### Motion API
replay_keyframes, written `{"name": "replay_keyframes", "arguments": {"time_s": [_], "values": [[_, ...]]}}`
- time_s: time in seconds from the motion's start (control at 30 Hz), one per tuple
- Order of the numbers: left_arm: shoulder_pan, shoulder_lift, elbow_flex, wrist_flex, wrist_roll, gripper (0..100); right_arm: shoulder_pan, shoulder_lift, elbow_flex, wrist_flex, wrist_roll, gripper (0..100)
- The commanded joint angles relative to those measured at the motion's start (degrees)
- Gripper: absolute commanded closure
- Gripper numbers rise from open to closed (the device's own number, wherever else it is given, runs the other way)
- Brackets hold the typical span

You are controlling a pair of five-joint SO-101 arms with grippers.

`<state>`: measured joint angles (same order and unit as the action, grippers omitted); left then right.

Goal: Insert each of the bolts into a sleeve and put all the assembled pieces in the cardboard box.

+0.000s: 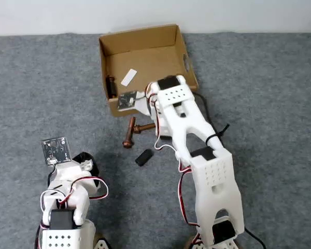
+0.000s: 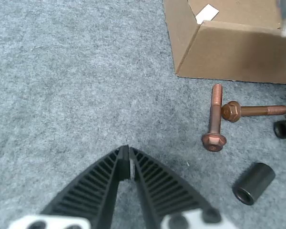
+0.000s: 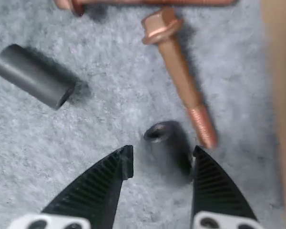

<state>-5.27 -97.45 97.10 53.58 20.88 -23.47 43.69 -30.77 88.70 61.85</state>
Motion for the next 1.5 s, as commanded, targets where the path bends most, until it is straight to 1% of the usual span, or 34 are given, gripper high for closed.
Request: {"name": "replay_keyframes", "arguments": {"time_s": [0.0, 0.07, 0.1, 0.23, 0.3, 0.37, 0.43, 0.6, 0.83, 0.97, 1.13, 1.23, 1.3, 1.37, 1.47], "values": [[-0.44, -0.18, -0.31, 0.44, 0.7, 99, 0.22, 0.75, -0.35, -0.31, 0.53, 80.9], [-0.44, -0.18, -0.31, 0.44, 0.7, 99, 0.4, 1.89, -0.35, -0.31, 0.44, 82.7], [-0.44, -0.18, -0.31, 0.44, 0.7, 99, 0.31, 2.42, -0.35, -0.31, 0.44, 85.1], [-0.44, -0.18, -0.31, 0.44, 0.7, 99, 0.31, 2.95, -0.35, 0.4, 0.44, 99.3], [-0.44, -0.18, -0.31, 0.44, 0.7, 99, 0.66, 2.68, -0.35, 0.92, 0.35, 97.9], [-0.44, -0.18, -0.31, 0.44, 0.7, 99, 0.92, 1.71, -1.67, 3.47, 0.26, 99.0], [-0.44, -0.18, -0.31, 0.44, 0.7, 99, 0.92, 0.4, -3.34, 6.11, -1.76, 98.8], [-0.44, -0.18, -0.31, 0.44, 0.62, 99, 0.92, -4.26, -8.53, 13.93, -10.37, 98.9], [0.0, -0.09, -0.31, 0.44, 0.7, 99, 2.59, -17.1, -8.97, 14.37, -22.95, 98.9], [0.26, -0.09, -0.31, 0.44, 0.88, 99, 3.38, -26.33, -6.86, 14.37, -31.91, 98.9], [3.25, -0.18, -0.31, 0.53, 0.7, 99, 5.23, -40.22, 2.64, 14.37, -45.54, 98.9], [3.08, -0.18, -0.4, 0.53, 0.53, 99, 7.34, -49.27, 11.34, 14.37, -54.42, 98.9], [3.08, -0.18, -0.75, 0.62, -1.41, 99, 9.36, -55.78, 17.49, 14.29, -59.87, 98.9], [3.08, -0.18, -2.51, 2.29, -3.16, 99, 11.91, -62.29, 23.03, 14.29, -64.26, 98.9], [3.08, -0.09, -7.25, 5.98, -3.78, 99, 16.04, -71.08, 30.33, 14.2, -69.1, 98.9]]}}
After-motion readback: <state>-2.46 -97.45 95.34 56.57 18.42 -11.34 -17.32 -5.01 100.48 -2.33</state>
